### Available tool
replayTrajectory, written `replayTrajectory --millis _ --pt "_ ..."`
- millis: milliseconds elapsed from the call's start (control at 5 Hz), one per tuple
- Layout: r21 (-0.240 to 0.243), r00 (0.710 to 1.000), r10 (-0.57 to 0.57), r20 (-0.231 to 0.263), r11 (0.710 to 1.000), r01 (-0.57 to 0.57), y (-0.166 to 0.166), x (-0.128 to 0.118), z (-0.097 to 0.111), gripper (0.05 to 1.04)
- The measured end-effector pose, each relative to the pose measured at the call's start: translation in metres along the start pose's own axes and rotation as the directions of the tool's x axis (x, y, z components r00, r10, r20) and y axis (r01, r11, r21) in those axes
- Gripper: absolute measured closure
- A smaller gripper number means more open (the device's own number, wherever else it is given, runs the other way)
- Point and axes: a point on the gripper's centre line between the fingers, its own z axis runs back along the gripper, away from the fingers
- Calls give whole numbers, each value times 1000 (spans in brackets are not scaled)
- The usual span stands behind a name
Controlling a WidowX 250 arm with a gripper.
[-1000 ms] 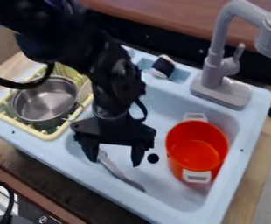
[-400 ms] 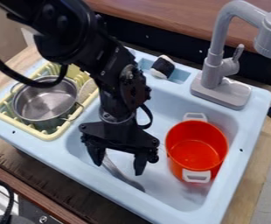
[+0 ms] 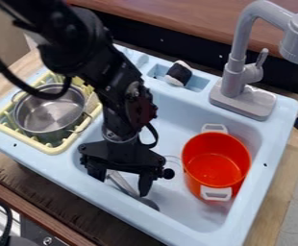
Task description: Put the gray spoon into the pot
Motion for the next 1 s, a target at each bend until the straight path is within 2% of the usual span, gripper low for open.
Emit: replayTrajectory --millis 200,400,800,1000 --pt "10 1000 -27 -9 1000 28 0 -1 -7 84" --pt "-5 998 -57 11 998 57 -5 -3 -13 84" --pt "-110 984 -108 142 986 125 -16 -1 -14 84" --pt "-125 987 -100 126 985 115 -18 4 -16 129"
